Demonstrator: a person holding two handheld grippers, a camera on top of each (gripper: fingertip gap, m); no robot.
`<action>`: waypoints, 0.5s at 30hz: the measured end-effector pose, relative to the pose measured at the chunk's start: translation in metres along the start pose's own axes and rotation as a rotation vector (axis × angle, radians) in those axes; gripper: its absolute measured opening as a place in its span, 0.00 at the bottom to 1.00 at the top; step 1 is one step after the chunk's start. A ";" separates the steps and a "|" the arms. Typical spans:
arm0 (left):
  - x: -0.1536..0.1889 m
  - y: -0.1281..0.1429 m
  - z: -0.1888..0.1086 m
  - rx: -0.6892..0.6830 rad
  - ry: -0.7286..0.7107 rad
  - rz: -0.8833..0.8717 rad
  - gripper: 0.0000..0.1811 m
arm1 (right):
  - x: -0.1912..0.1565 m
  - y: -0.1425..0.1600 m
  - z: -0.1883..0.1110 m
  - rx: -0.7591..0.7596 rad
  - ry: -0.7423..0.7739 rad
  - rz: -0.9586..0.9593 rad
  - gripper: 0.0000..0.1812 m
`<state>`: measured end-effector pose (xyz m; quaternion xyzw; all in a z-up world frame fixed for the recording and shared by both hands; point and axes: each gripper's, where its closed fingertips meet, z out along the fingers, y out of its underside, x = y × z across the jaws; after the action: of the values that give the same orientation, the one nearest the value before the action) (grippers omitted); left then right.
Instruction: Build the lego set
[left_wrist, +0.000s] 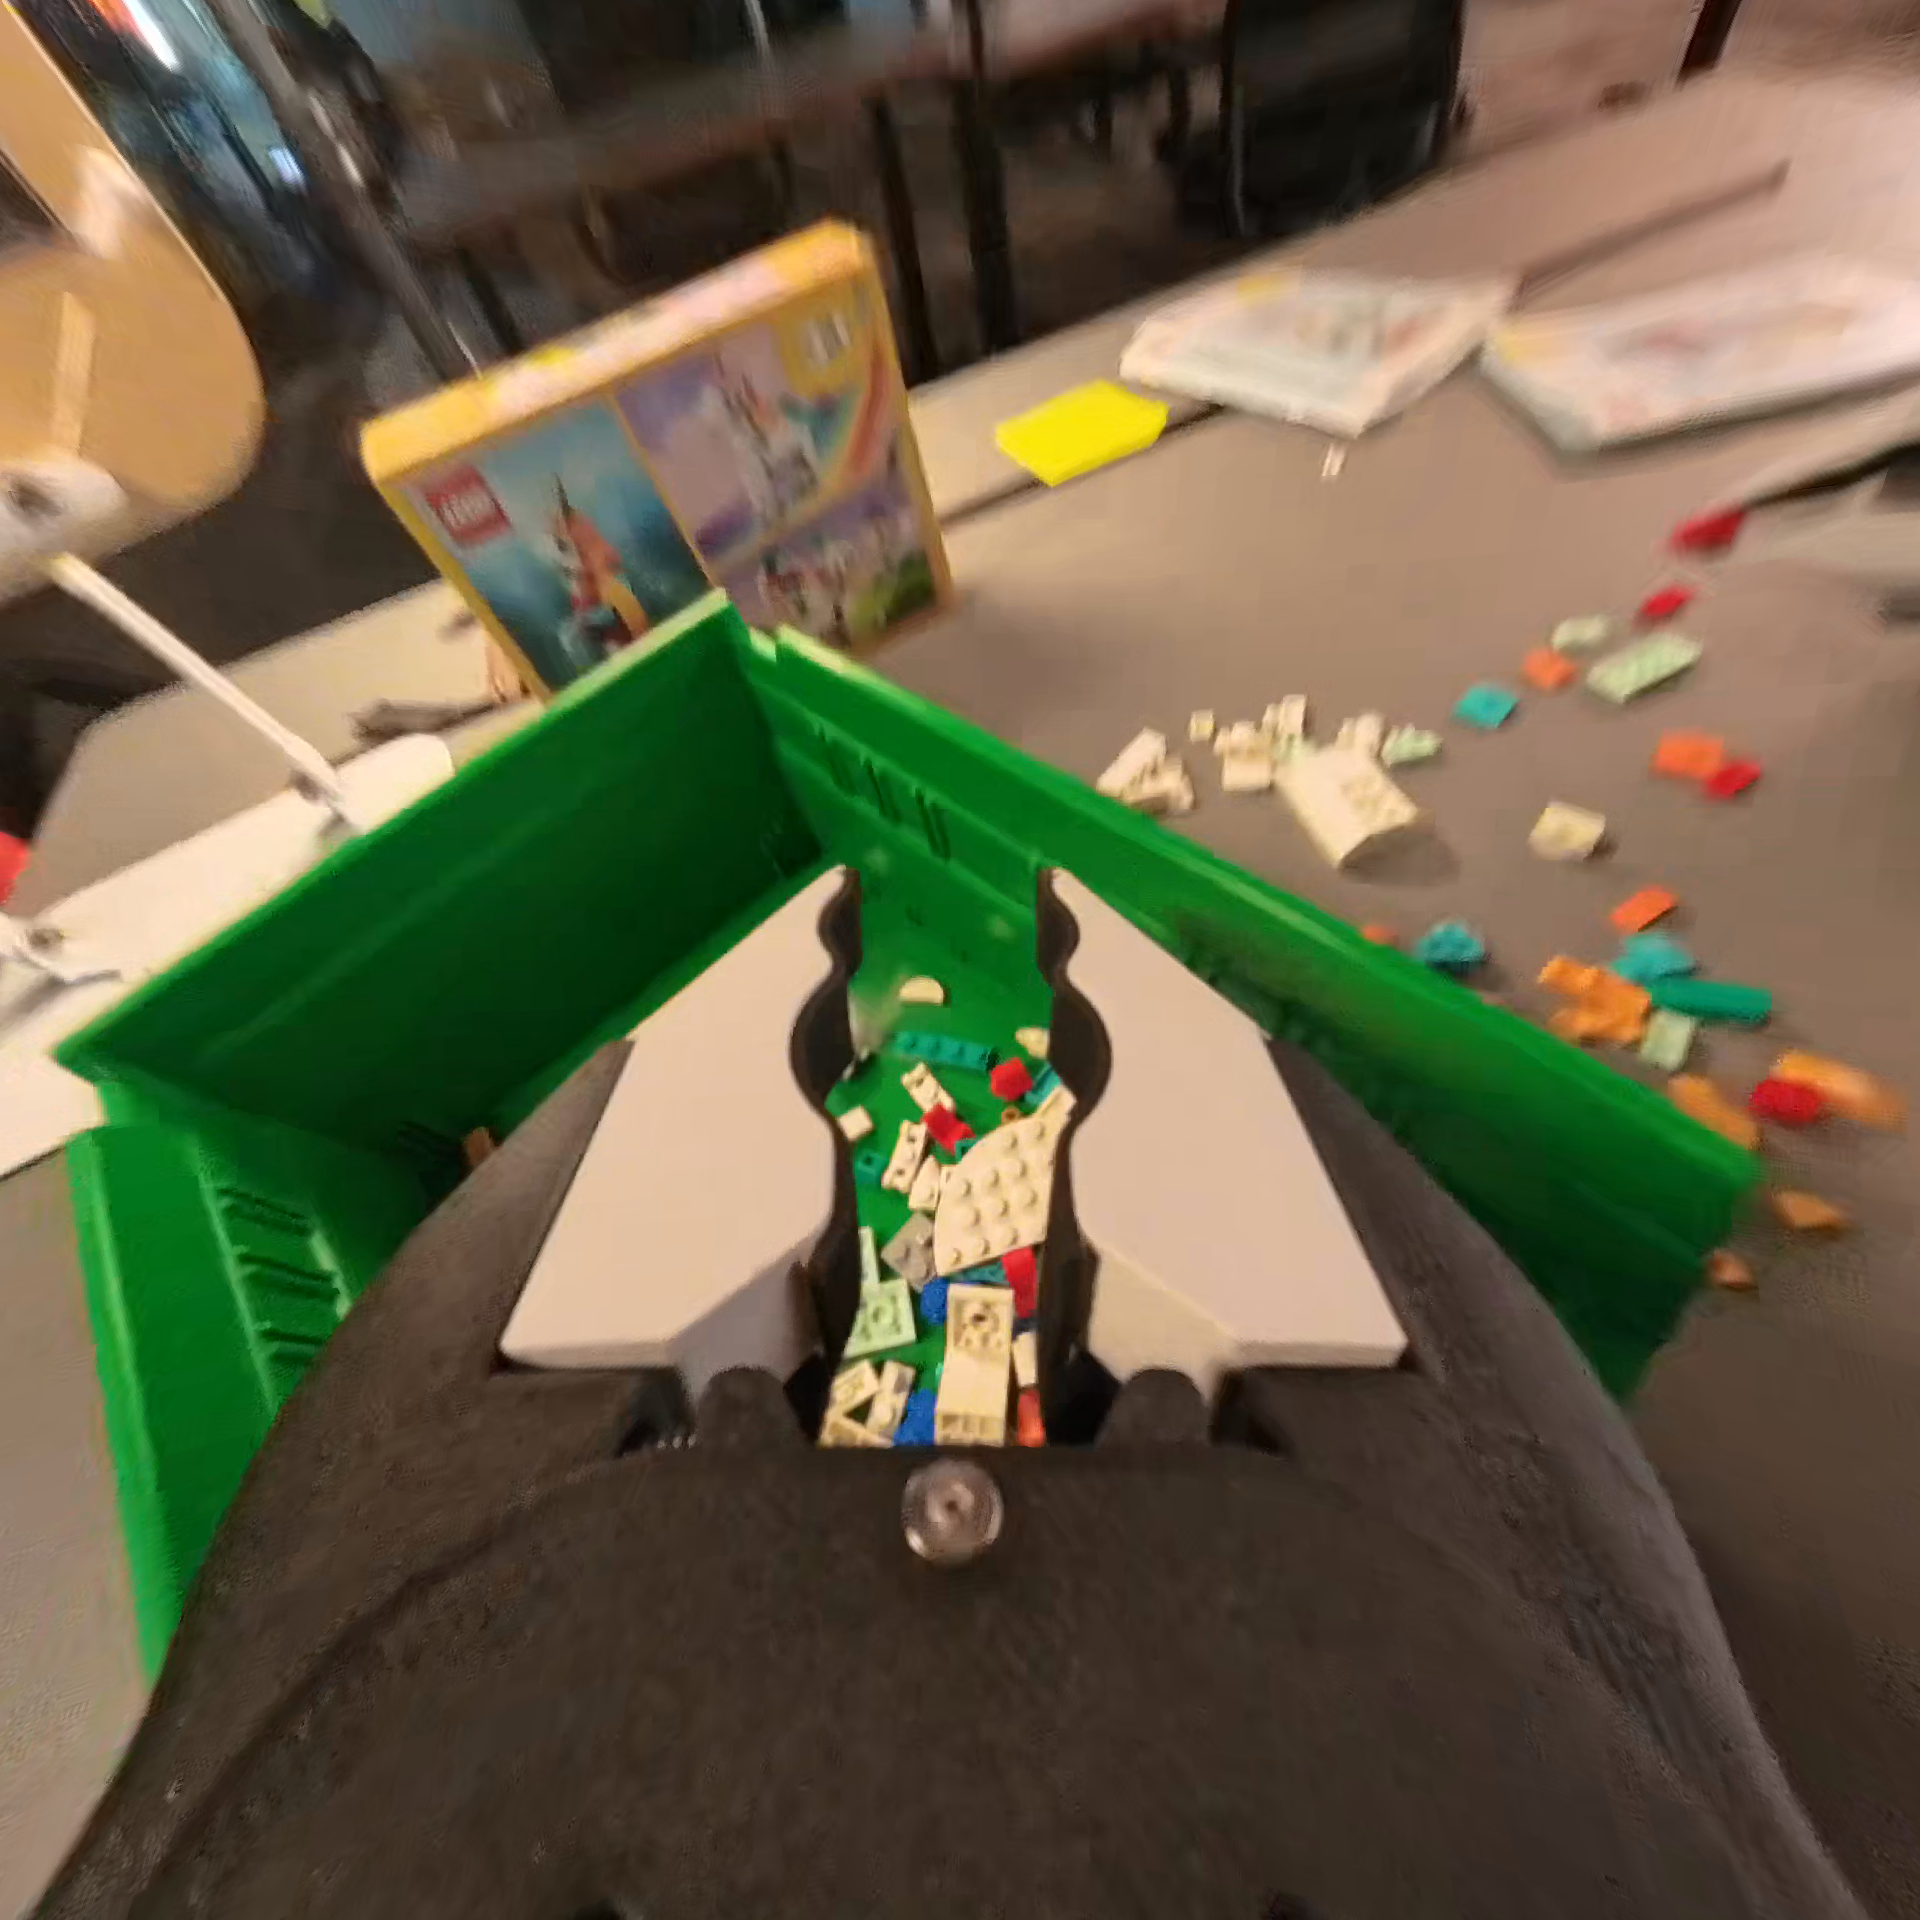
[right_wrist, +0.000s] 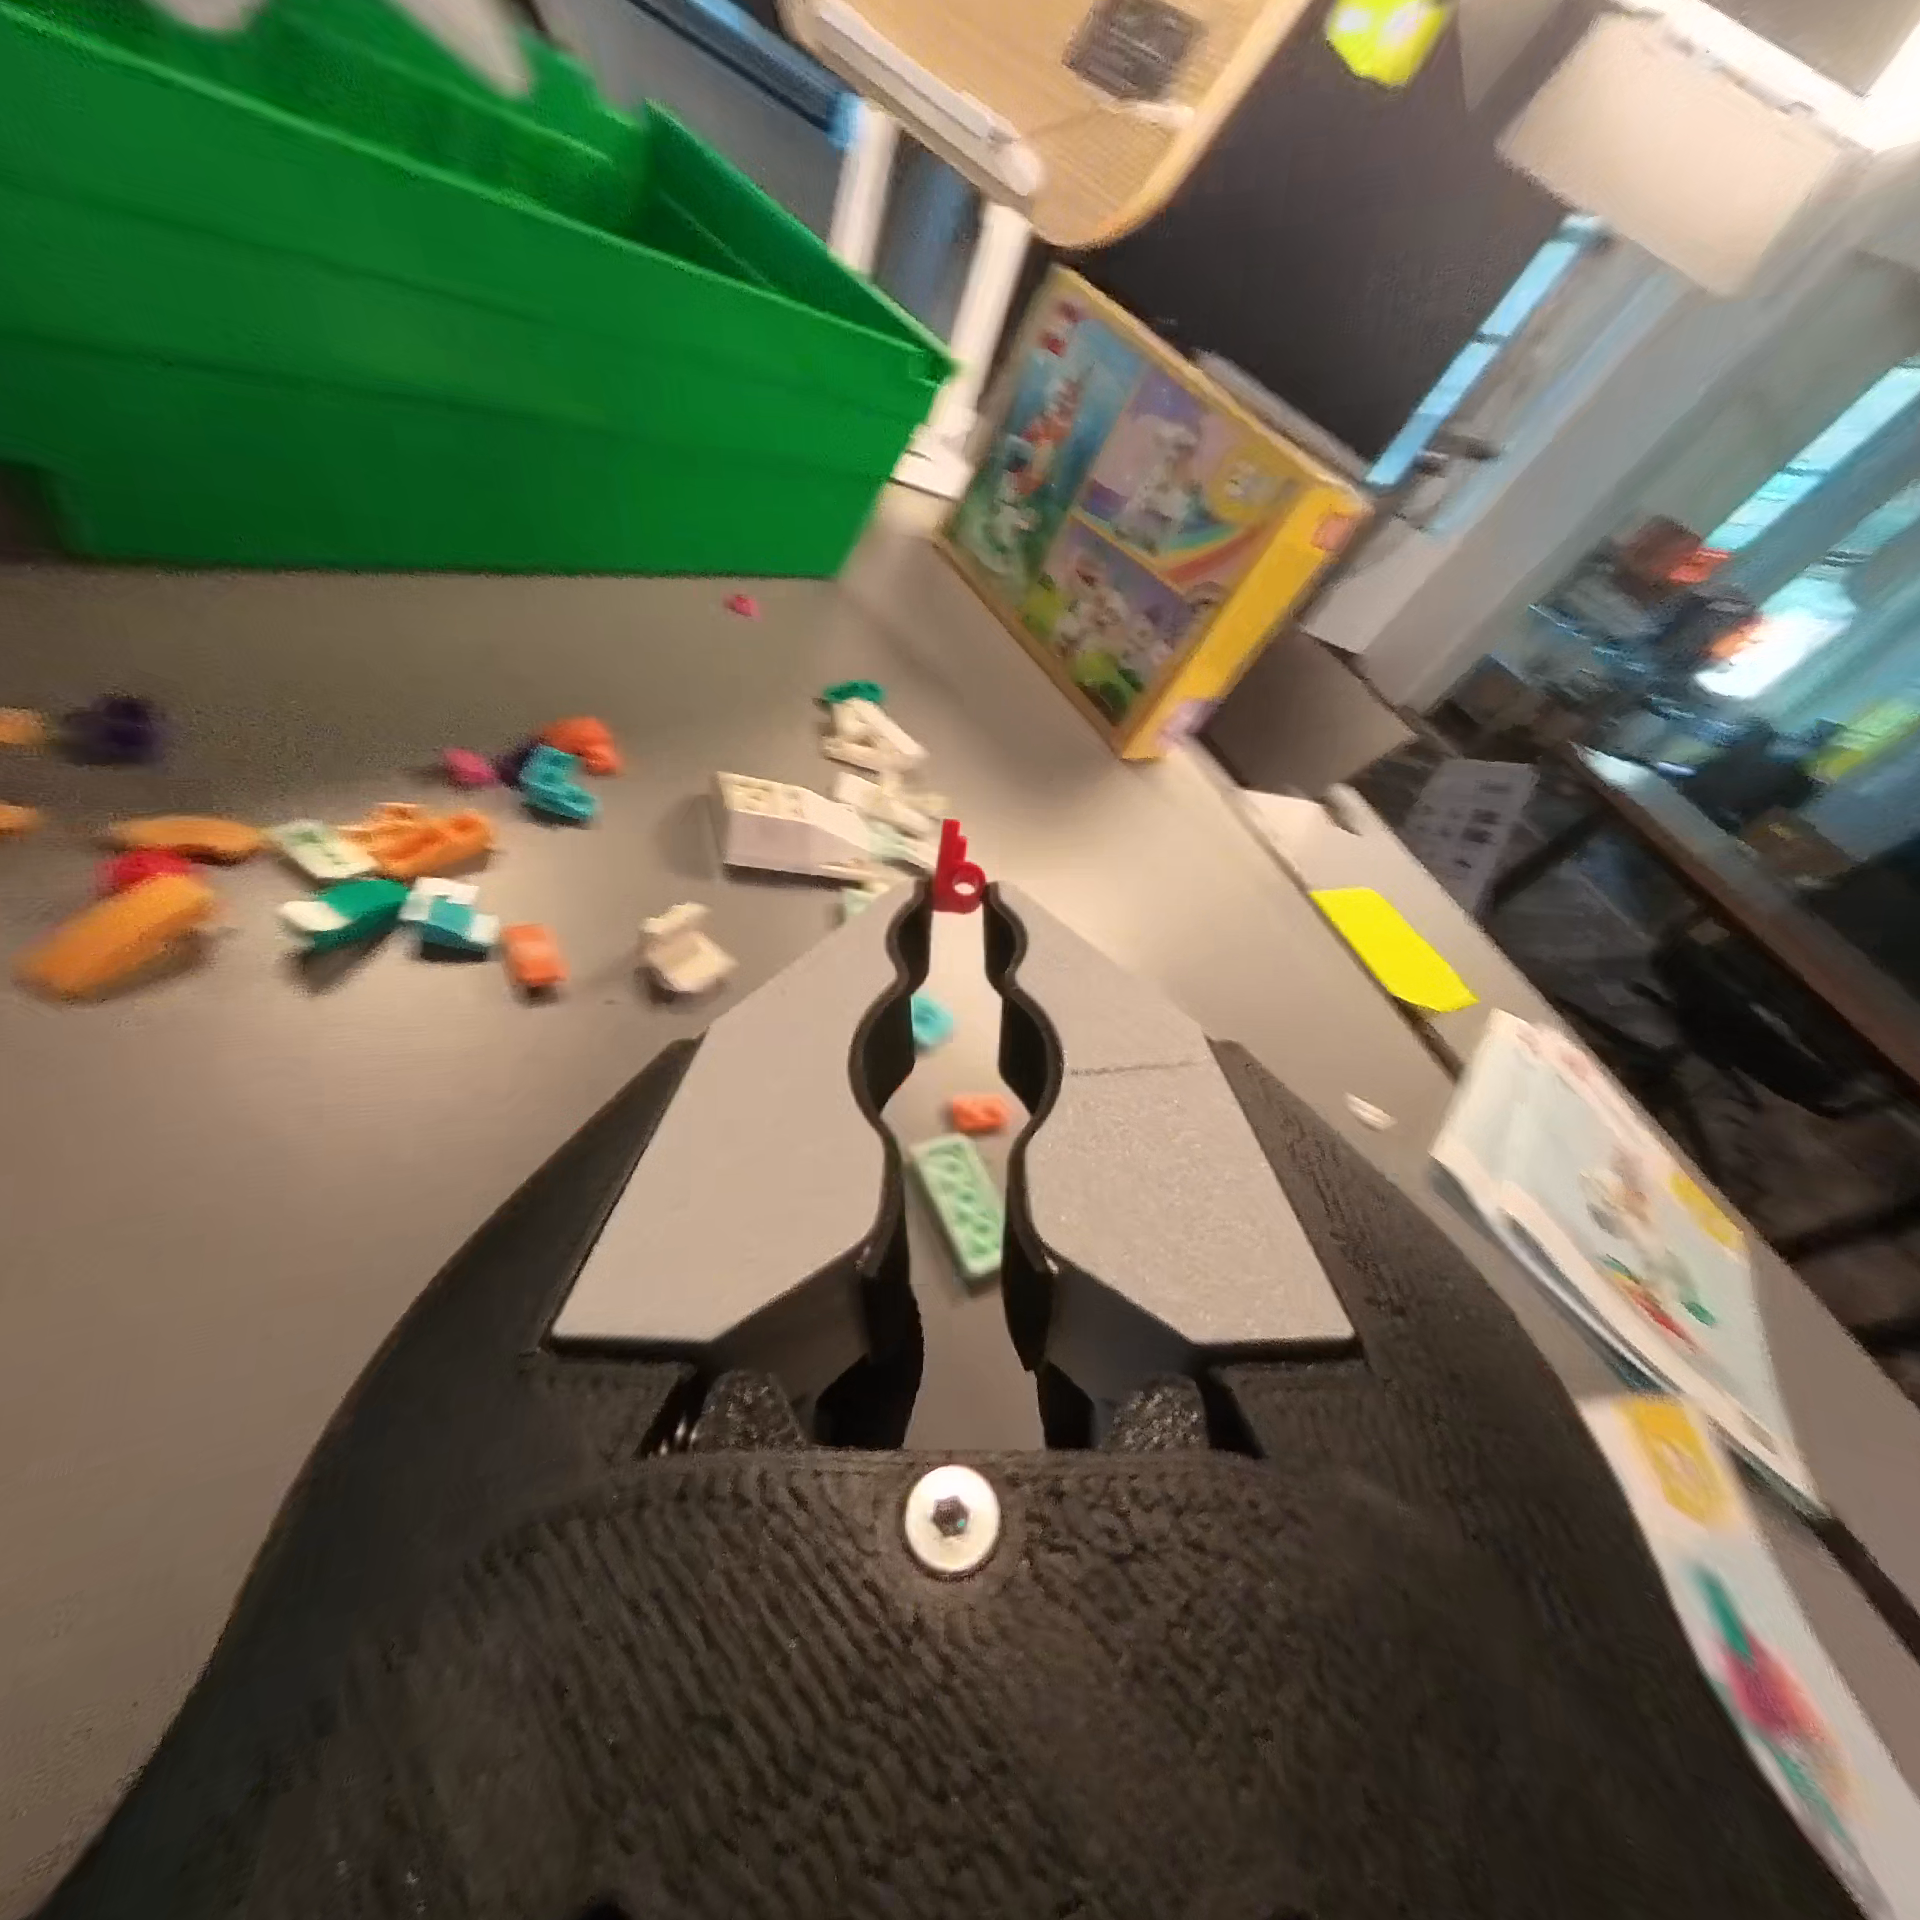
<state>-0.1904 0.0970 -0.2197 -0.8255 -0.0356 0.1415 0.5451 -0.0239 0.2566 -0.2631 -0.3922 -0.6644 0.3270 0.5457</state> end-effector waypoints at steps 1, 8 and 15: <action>0.005 -0.011 -0.010 0.054 0.004 0.001 0.18 | -0.013 -0.003 0.000 0.007 -0.089 0.014 0.04; 0.111 -0.036 -0.071 0.164 0.412 0.118 0.19 | -0.094 0.004 -0.012 -0.146 -0.619 0.114 0.04; 0.219 0.010 -0.062 0.024 0.702 0.161 0.19 | -0.122 0.023 -0.027 -0.289 -0.781 0.097 0.05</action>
<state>0.0355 0.0844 -0.2489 -0.8176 0.2205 -0.1077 0.5208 0.0184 0.1607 -0.3351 -0.3423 -0.8412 0.3798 0.1761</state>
